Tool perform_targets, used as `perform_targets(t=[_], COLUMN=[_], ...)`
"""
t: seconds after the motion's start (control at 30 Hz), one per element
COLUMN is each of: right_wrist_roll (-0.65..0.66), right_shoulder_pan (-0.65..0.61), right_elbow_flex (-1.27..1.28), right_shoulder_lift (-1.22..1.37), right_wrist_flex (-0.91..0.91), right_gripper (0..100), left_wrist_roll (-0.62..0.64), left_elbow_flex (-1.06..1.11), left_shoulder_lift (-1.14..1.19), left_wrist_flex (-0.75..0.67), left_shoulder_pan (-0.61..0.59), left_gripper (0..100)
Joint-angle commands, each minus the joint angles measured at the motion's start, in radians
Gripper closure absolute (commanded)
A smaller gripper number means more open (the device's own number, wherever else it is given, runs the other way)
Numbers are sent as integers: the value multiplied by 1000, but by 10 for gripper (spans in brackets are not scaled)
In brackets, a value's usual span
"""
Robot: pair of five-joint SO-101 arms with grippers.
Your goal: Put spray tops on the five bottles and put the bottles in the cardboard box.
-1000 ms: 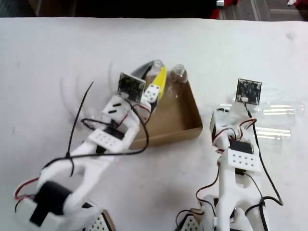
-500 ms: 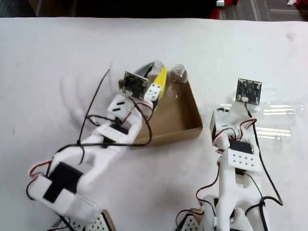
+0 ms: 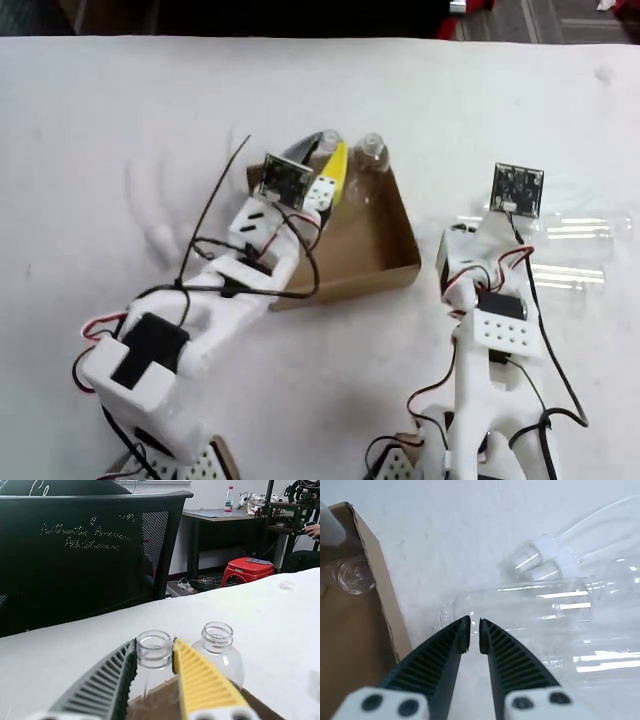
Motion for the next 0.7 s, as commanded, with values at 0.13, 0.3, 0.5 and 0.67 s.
perform_targets(t=[0.13, 0.3, 0.5, 0.67], right_wrist_roll=[8, 11, 11, 11], right_shoulder_pan=[7, 7, 5, 5], right_elbow_flex=[-46, -44, -44, -37], right_shoulder_lift=[1, 1, 1, 1], right_wrist_flex=[-21, -21, -21, -22], right_gripper=[981, 981, 981, 981], left_wrist_roll=[-5, -5, -5, -5], left_elbow_flex=[-58, -58, -58, -55], left_shoulder_lift=[-2, -2, -1, -1], left_wrist_flex=[-29, -29, -26, -28], left_shoulder_pan=[-15, -15, -15, -15], left_gripper=[976, 976, 976, 976])
